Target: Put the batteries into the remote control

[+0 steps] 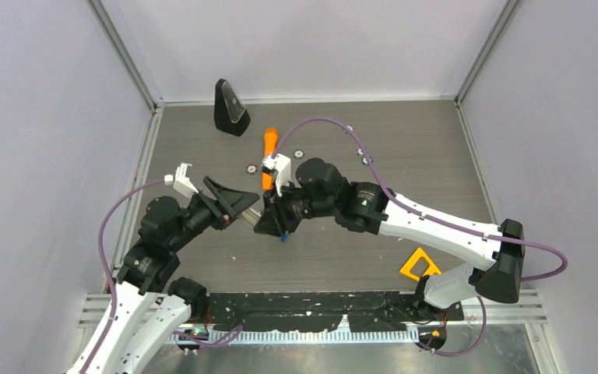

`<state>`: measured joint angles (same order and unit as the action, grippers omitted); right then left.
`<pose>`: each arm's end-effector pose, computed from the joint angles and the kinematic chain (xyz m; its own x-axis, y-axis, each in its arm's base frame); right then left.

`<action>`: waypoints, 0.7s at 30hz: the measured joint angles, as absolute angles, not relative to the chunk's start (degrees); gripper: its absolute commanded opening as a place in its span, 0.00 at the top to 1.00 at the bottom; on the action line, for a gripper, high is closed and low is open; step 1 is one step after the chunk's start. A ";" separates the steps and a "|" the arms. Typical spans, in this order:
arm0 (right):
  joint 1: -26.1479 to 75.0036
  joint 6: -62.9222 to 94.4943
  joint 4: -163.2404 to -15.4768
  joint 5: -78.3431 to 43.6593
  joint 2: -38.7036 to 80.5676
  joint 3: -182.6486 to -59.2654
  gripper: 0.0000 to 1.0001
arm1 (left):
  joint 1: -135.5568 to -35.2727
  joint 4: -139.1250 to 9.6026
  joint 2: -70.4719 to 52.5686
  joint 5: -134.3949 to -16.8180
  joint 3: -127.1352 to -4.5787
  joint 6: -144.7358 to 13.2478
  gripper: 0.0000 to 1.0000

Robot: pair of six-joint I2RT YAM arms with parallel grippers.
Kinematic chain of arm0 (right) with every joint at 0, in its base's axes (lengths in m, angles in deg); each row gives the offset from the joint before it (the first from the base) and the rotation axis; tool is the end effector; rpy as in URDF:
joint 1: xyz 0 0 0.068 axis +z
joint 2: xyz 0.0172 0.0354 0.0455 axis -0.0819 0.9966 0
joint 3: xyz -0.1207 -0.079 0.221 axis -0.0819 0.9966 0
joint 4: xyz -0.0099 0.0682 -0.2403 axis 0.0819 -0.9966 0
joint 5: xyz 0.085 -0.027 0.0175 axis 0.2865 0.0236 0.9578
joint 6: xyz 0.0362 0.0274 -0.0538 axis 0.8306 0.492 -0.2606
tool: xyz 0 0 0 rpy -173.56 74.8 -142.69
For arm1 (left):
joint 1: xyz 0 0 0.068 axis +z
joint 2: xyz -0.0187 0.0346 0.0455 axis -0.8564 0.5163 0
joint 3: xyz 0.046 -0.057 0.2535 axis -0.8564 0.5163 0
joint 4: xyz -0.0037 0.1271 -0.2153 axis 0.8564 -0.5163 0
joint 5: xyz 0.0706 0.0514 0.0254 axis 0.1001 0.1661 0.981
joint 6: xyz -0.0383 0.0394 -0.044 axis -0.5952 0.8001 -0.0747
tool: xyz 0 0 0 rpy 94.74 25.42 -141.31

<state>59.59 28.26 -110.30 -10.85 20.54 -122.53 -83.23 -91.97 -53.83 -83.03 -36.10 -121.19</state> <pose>0.1316 0.3056 0.3557 -0.4935 -0.2864 -0.8212 -0.8547 0.3348 0.3968 0.1230 -0.0728 0.3200 -0.6672 -0.6712 -0.3230 0.0564 0.3869 -0.9204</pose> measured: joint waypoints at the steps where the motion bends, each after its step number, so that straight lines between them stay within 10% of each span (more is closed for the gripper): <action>1: 59.20 28.87 -109.76 -9.67 20.60 -122.29 0.81 | -83.23 -89.96 -54.77 -83.40 -34.86 -120.73 0.23; 21: 44.99 36.15 -97.60 34.50 20.08 -112.15 0.82 | -77.83 -79.53 -56.37 -113.71 -35.40 -98.72 0.25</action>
